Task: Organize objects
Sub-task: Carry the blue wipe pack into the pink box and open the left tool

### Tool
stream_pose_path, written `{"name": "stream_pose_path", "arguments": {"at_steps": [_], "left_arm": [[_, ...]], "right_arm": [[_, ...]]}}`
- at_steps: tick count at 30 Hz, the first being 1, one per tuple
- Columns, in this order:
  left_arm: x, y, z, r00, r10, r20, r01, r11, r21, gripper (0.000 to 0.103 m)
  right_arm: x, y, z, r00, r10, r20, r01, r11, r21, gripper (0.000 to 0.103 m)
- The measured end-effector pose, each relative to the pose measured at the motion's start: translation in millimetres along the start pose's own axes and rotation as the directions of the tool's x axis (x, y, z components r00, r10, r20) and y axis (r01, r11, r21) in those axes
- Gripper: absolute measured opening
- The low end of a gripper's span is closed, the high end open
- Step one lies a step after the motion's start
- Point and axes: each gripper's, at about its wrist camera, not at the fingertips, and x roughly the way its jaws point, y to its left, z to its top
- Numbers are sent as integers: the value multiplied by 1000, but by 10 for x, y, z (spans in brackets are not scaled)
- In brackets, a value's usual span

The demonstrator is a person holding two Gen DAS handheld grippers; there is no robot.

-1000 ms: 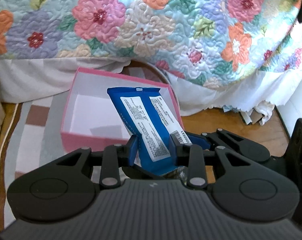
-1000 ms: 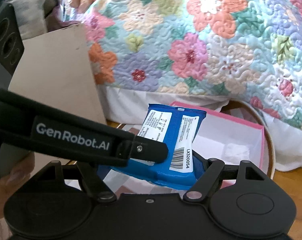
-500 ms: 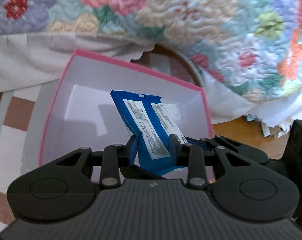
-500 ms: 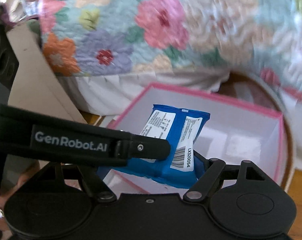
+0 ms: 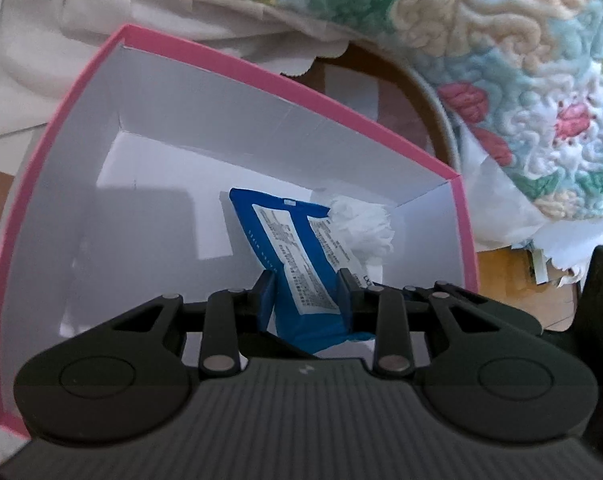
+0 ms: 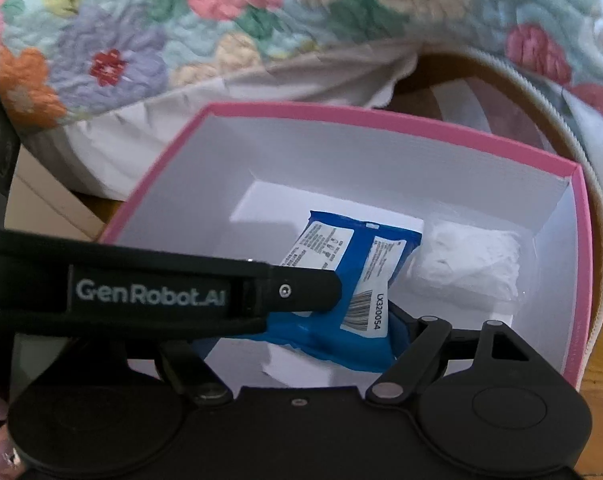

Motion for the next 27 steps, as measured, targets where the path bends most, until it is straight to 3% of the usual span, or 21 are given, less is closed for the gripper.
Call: {"name": "stream_pose_path", "arguments": {"at_steps": [5, 10, 14, 18, 21, 25, 27], "left_arm": [[33, -41, 19, 998, 61, 19, -62, 997, 55, 31], [-123, -81, -74, 992, 113, 52, -118, 987, 107, 50], [-238, -88, -147, 988, 157, 0, -156, 983, 100, 51], [-334, -43, -192, 988, 156, 14, -156, 986, 56, 49], [-414, -54, -223, 987, 158, 37, -160, 986, 56, 48], [-462, -107, -230, 979, 195, 63, -200, 975, 94, 48], [-458, -102, -215, 978, 197, 67, -202, 975, 92, 48]], "right_arm": [[128, -7, 15, 999, -18, -27, 18, 1000, 20, 85], [102, -50, -45, 998, -26, -61, 29, 998, 52, 88], [-80, -67, -170, 999, 12, -36, -9, 996, 85, 89], [-145, -14, -249, 1000, 7, -20, -5, 999, 54, 87], [-160, -29, -276, 1000, -9, -29, 11, 998, 68, 77], [-19, -120, -257, 995, -40, -93, 50, 992, 113, 77], [51, -158, -233, 992, -19, -121, 36, 989, 144, 67]]}}
